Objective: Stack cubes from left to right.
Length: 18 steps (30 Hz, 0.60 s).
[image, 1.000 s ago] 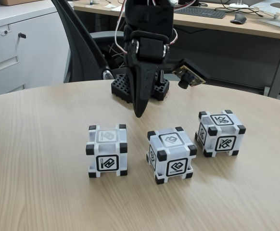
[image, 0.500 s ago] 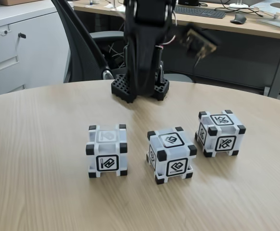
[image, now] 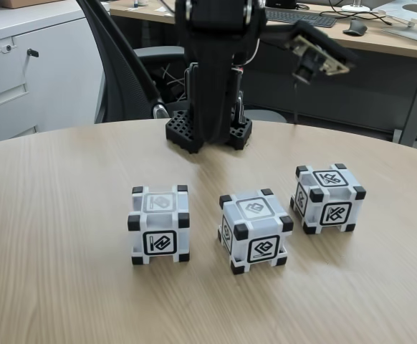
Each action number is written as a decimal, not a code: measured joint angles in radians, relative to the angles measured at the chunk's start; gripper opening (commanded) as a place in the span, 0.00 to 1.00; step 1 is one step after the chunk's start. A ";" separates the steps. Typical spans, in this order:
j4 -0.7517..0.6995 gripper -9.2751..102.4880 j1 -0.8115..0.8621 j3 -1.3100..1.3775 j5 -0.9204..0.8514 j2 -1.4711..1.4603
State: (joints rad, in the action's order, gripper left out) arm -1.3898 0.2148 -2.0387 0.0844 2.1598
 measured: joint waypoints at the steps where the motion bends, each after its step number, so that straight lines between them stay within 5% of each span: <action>1: 0.000 0.08 0.000 0.015 0.008 -0.038; 18: -0.005 0.08 -0.017 0.037 0.080 -0.202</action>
State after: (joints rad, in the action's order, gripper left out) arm -1.3944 0.1979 -2.0018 0.1641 1.9574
